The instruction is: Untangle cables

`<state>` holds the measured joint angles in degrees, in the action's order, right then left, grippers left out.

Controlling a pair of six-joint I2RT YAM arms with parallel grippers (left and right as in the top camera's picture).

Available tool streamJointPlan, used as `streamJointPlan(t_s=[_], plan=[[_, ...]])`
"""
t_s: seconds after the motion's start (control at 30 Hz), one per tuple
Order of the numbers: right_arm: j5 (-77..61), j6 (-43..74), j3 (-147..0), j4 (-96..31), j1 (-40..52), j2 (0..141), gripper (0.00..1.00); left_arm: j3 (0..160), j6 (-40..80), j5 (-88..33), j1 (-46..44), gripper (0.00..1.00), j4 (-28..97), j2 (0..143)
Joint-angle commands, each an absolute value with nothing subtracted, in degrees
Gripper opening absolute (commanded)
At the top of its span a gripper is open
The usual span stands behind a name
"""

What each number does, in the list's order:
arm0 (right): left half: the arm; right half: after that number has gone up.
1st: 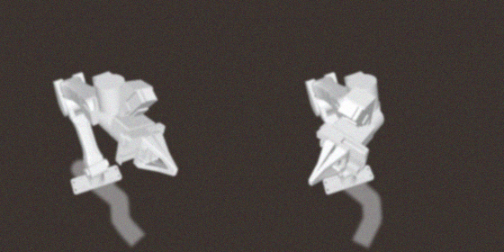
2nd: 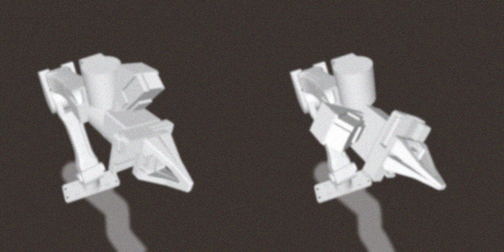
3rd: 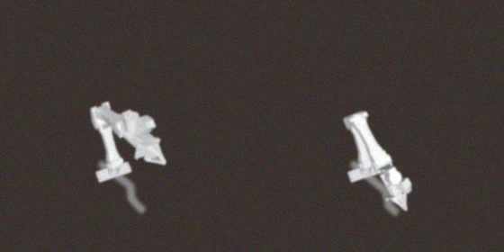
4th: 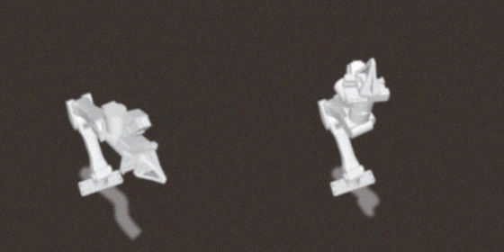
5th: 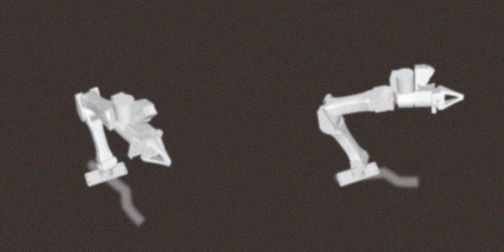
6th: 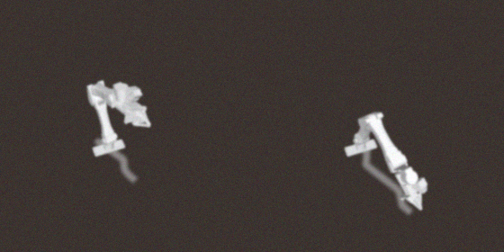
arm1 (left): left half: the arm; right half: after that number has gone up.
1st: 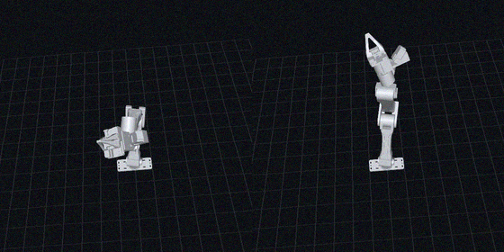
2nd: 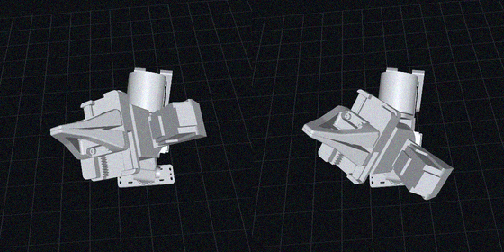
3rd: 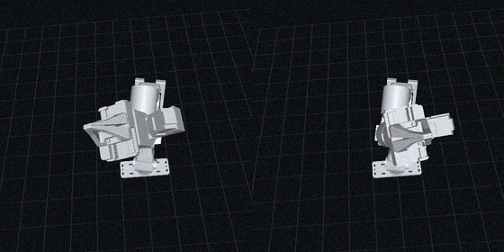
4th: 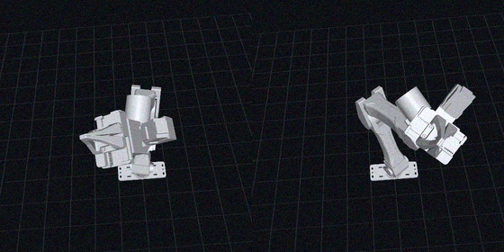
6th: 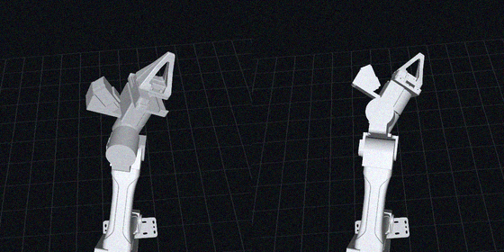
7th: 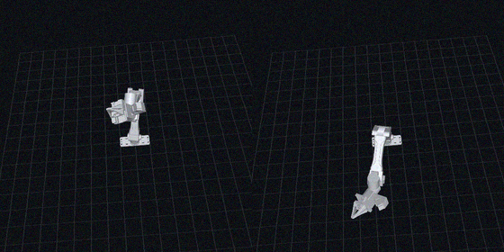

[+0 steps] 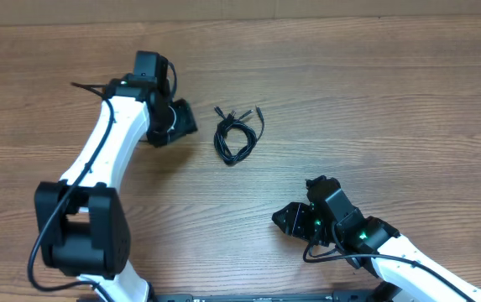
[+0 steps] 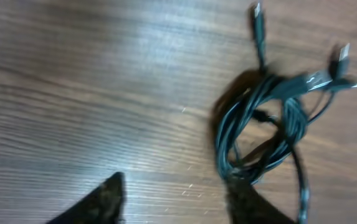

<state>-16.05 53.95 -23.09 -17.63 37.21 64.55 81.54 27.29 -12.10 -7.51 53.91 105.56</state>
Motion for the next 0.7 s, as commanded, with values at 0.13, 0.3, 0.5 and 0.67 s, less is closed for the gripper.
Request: streamJointPlan(t_s=[0.13, 0.3, 0.5, 0.67], plan=[[-15.0, 53.5, -22.6, -17.5, 37.4, 64.2, 0.46, 81.4, 25.3, -13.1, -12.9, 0.67, 53.1, 112.7], [-15.0, 53.5, -22.6, -17.5, 37.4, 64.2, 0.46, 81.4, 27.1, -12.9, -17.0, 0.65, 50.2, 117.3], [-15.1, 53.5, -22.6, -17.5, 37.4, 64.2, 0.46, 81.4, 28.3, -10.3, -19.0, 0.04, 44.8, 121.3], [-15.5, 53.5, -22.6, -18.6, 37.4, 64.2, 0.46, 83.5, 25.7, -9.0, -17.7, 0.04, 48.9, 118.5]])
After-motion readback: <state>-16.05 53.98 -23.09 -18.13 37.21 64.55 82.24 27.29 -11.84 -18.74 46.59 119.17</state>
